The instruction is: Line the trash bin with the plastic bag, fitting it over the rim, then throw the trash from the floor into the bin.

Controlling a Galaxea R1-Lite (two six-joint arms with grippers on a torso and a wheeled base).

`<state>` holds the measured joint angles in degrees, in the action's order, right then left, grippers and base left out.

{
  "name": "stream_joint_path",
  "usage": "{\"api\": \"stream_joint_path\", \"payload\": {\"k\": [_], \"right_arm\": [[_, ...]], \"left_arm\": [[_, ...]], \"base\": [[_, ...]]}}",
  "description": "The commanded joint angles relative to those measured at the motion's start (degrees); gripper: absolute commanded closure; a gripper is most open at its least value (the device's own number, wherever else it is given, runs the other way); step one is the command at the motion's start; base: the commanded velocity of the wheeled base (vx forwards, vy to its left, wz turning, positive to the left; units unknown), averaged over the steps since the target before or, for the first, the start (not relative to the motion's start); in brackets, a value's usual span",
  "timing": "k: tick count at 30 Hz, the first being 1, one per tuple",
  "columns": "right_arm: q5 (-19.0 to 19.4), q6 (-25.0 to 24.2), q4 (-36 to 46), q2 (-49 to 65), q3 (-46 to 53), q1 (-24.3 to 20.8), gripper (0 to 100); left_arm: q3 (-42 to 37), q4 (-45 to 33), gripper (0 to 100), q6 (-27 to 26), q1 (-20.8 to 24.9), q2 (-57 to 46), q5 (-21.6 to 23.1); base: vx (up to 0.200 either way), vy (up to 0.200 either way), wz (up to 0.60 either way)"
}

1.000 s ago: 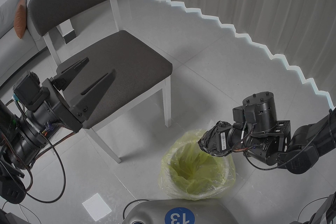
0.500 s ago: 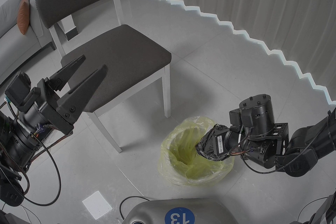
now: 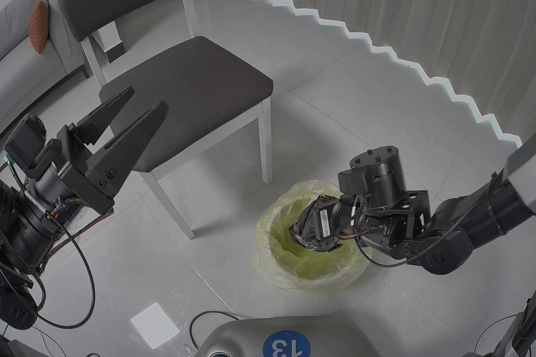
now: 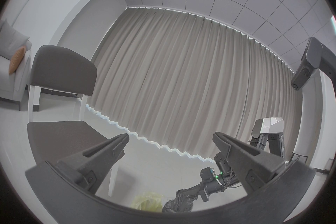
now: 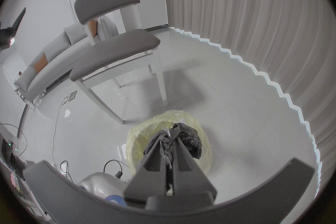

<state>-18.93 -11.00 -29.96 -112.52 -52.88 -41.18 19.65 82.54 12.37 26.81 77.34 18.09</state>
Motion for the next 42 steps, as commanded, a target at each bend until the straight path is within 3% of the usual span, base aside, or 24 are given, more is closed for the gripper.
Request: {"api": "stream_joint_path", "payload": {"k": [1, 8, 18, 22, 27, 30, 42], "right_arm": [[0.6, -0.2, -0.8, -6.8, -4.4, 0.2, 100], [1.9, -0.1, -1.9, -14.3, -9.3, 1.2, 100], [2.1, -0.1, -1.8, -14.9, -7.8, 1.9, 100], [2.1, -0.1, -1.8, -14.0, -5.0, 1.0, 100], [1.9, -0.2, -1.7, -8.3, 1.8, -4.2, 100], [1.7, -0.1, -1.4, -6.7, 2.2, -4.9, 100], [2.1, 0.4, -1.4, -14.6, -8.8, 2.9, 100]], "left_arm": [[-0.1, 0.0, 0, 0.0, -0.1, -0.8, -0.1], [-0.3, 0.0, 0, 0.0, -0.1, -1.7, 0.0], [-0.3, 0.0, 0, 0.1, 0.0, -2.0, 0.0], [-0.4, 0.0, 0, 0.1, 0.0, -2.3, 0.0], [-0.4, 0.0, 0, 0.2, 0.1, -2.4, 0.0], [-0.4, 0.0, 0, 0.2, 0.2, -2.4, 0.0], [-0.4, 0.1, 0, 0.2, 0.2, -2.3, 0.0]], "base": [[0.0, 0.0, 0.0], [0.0, 0.0, 0.0], [0.0, 0.0, 0.0], [0.0, 0.0, 0.0], [0.0, 0.0, 0.0], [0.0, 0.0, 0.0], [0.0, 0.0, 0.0]]}}
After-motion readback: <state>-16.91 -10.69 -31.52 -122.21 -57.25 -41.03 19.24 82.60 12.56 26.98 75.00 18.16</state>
